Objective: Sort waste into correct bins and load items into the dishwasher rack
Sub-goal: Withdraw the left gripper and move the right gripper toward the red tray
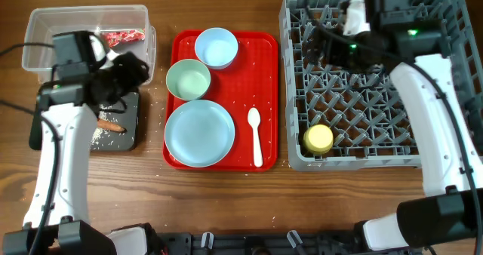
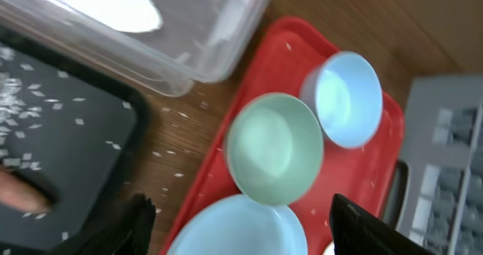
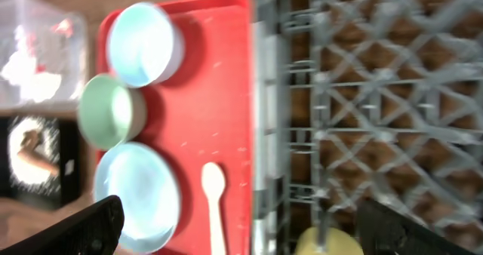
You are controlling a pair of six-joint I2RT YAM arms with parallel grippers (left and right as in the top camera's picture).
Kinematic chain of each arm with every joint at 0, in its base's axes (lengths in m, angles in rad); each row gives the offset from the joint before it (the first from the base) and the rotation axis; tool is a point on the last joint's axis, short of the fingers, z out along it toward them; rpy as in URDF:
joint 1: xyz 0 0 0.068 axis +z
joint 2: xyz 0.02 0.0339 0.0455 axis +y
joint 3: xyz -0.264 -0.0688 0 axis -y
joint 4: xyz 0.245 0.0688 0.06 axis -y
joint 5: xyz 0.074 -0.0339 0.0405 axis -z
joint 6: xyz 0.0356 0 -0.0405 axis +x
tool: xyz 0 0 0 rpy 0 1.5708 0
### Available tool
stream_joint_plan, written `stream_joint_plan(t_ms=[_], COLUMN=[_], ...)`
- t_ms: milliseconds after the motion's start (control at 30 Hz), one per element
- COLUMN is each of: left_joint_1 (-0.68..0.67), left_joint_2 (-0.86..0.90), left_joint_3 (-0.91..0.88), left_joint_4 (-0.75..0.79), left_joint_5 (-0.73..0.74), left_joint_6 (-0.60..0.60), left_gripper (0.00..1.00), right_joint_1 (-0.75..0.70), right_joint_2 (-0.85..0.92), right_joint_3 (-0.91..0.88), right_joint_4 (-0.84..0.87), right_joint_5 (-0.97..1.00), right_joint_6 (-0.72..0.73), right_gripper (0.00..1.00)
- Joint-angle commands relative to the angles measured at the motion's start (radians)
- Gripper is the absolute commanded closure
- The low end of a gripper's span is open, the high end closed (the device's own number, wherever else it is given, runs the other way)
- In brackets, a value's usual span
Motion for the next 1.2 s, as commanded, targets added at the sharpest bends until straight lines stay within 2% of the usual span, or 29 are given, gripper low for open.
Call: stream_joint_plan(t_ms=[0, 133, 233, 333, 400, 500, 600, 800, 867, 900, 1000, 1067, 1100, 1167], left_joint_1=[-0.059, -0.068, -0.068, -0.068, -0.068, -0.067, -0.06, -0.014, 0.005, 0.013, 0.032, 0.035, 0.035, 0.035], left_joint_2=[-0.004, -0.004, -0.004, -0.004, -0.004, -0.004, -0.004, -0.004, -0.004, -0.004, -0.004, -0.004, -0.004, -0.004], left_joint_3=[0.009, 0.009, 0.009, 0.009, 0.009, 0.009, 0.009, 0.008, 0.008, 0.008, 0.007, 0.007, 0.007, 0.007], left_joint_4=[0.0, 0.0, 0.0, 0.0, -0.001, -0.001, -0.002, -0.019, -0.026, -0.027, -0.027, -0.027, -0.027, -0.027], left_joint_5=[-0.055, -0.059, -0.067, -0.079, -0.111, -0.154, -0.16, -0.16, -0.16, -0.16, -0.16, -0.16, -0.16, -0.16], left_joint_6=[0.031, 0.032, 0.031, 0.032, 0.031, 0.023, 0.023, 0.023, 0.023, 0.023, 0.024, 0.024, 0.024, 0.024], left_gripper=[0.25, 0.25, 0.24, 0.2, 0.21, 0.21, 0.21, 0.2, 0.17, 0.16, 0.0, 0.0, 0.0, 0.0], right_joint_1=[0.103, 0.207, 0.269, 0.338, 0.388, 0.449, 0.489, 0.526, 0.523, 0.519, 0.515, 0.515, 0.515, 0.509], right_joint_2=[0.031, 0.079, 0.124, 0.193, 0.252, 0.346, 0.428, 0.574, 0.605, 0.615, 0.625, 0.626, 0.626, 0.626], right_joint_3=[-0.003, -0.003, -0.003, -0.003, -0.003, -0.003, -0.003, -0.003, -0.003, -0.003, -0.003, -0.003, -0.003, -0.003], right_joint_4=[0.019, 0.051, 0.067, 0.09, 0.105, 0.135, 0.145, 0.165, 0.175, 0.178, 0.182, 0.181, 0.181, 0.181], right_joint_5=[-0.044, -0.03, -0.013, 0.006, 0.008, 0.01, 0.01, 0.004, -0.037, -0.048, -0.05, -0.05, -0.05, -0.059], right_joint_6=[0.0, 0.046, 0.09, 0.142, 0.164, 0.192, 0.201, 0.251, 0.254, 0.264, 0.298, 0.297, 0.303, 0.305], right_gripper=[0.01, 0.02, 0.06, 0.12, 0.22, 0.24, 0.25, 0.34, 0.38, 0.42, 0.62, 0.76, 0.87, 0.96])
